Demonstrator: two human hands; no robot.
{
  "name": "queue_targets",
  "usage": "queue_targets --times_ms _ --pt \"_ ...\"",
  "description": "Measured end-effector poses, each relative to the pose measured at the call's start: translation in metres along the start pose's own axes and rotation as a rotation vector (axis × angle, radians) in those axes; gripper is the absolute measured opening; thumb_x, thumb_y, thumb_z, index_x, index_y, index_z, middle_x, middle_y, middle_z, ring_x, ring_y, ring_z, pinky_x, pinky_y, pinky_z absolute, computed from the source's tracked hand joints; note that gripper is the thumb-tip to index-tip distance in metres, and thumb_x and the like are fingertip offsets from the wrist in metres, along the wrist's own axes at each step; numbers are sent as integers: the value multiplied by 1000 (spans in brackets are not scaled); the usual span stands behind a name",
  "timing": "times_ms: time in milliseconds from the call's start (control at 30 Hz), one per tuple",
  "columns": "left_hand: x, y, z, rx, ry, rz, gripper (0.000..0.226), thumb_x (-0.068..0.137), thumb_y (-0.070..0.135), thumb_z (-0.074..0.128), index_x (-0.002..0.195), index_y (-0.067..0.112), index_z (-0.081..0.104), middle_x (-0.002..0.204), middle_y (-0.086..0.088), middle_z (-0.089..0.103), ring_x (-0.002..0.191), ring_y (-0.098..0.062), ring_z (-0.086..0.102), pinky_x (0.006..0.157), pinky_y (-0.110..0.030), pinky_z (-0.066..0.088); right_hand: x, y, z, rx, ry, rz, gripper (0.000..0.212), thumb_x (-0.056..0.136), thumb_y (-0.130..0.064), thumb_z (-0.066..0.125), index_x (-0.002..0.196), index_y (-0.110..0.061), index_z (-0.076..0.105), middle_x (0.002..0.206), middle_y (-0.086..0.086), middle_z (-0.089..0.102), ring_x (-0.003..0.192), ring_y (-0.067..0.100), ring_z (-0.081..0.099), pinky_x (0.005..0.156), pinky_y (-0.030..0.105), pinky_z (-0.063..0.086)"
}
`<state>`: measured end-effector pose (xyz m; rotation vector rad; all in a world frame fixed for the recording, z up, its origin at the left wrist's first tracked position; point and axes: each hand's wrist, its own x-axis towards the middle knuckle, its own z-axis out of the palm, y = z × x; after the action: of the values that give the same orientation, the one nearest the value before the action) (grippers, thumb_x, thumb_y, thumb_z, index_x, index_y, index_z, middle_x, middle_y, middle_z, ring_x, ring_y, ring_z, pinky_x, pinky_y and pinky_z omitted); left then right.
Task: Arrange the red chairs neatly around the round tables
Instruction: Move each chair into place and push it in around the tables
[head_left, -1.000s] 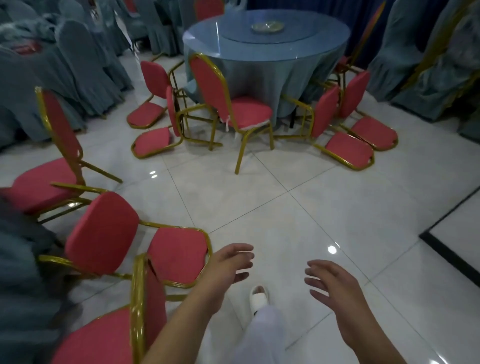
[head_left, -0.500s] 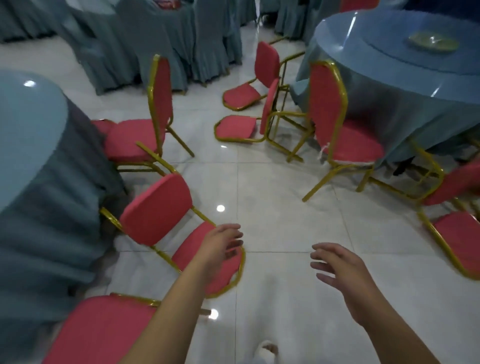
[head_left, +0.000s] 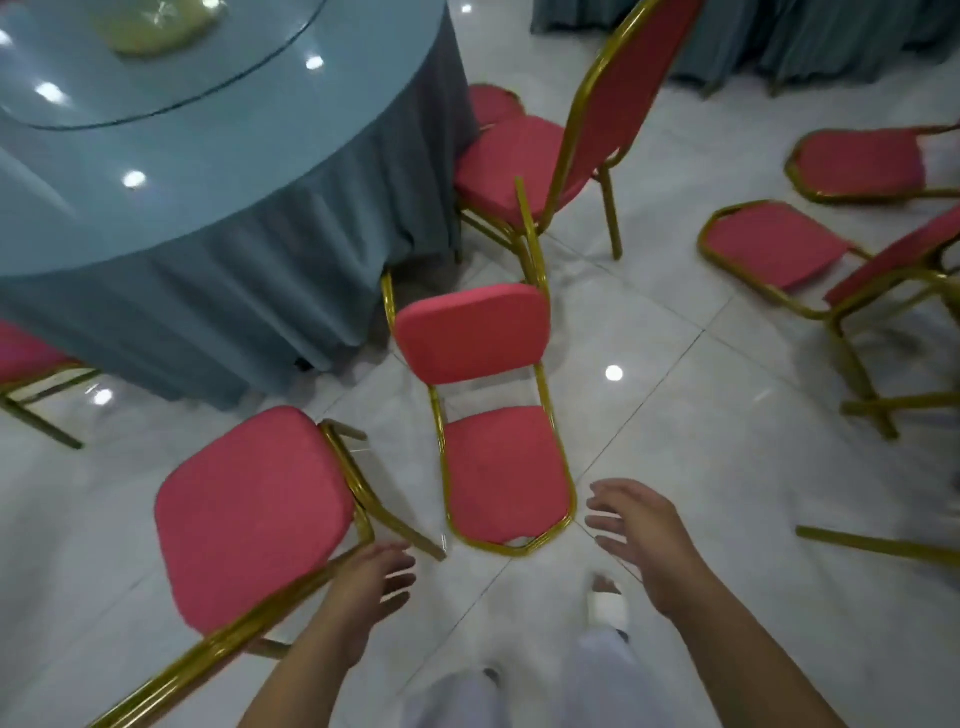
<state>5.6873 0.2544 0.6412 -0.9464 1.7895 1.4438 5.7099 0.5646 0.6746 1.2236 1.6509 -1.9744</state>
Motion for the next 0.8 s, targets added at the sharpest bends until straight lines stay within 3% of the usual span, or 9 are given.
queue_targets --times_ms 167,233,367,433,500,600,700,800 --pt "55 -17 45 106 23 -93 17 92 14 63 107 18 70 105 -11 72 95 -25 69 76 -35 60 105 3 -9 -145 -40 88 11 93 -12 62 101 -8 69 90 8 69 82 24 66 78 36 52" --pt "95 -32 63 144 35 -146 18 92 12 62 107 17 69 102 -10 69 91 -24 66 82 -37 56 149 30 -17 -242 -72 193 11 92 -13 65 102 -8 68 96 11 67 83 25 65 76 36 51" --pt "213 -87 91 226 -39 -279 22 91 10 63 112 14 68 98 -11 66 82 -21 60 75 -31 49 245 114 -39 -413 -44 418 18 90 -13 70 106 -6 65 99 13 62 82 26 58 68 31 46" --pt "288 -118 106 257 -75 -310 28 91 11 65 118 13 67 107 -13 67 89 -23 60 79 -30 48 298 157 -49 -475 23 445 18 89 -12 71 105 -9 64 96 13 60 81 25 55 69 33 45" --pt "365 -144 118 245 -51 -315 34 90 13 68 124 13 64 125 -19 63 107 -30 61 93 -36 48 354 196 -54 -553 75 452 23 88 -11 72 107 -12 59 87 12 58 73 24 53 67 33 44" --pt "466 -178 127 186 59 -334 61 89 24 73 143 17 47 143 -22 50 128 -36 52 108 -45 43 442 246 -49 -557 106 468 38 86 -10 76 115 -15 51 71 3 51 58 14 43 55 24 39" --pt "548 -198 122 100 175 -308 92 81 40 77 154 26 24 143 -17 47 123 -37 53 100 -50 48 531 283 -24 -580 81 393 62 86 -27 77 138 -18 44 94 2 49 85 18 50 85 30 44" --pt "611 -211 113 41 212 -321 102 68 56 77 153 30 26 130 -7 49 113 -31 49 94 -51 45 608 309 7 -486 87 343 82 84 -32 76 151 -20 32 111 5 50 110 22 47 101 41 41"
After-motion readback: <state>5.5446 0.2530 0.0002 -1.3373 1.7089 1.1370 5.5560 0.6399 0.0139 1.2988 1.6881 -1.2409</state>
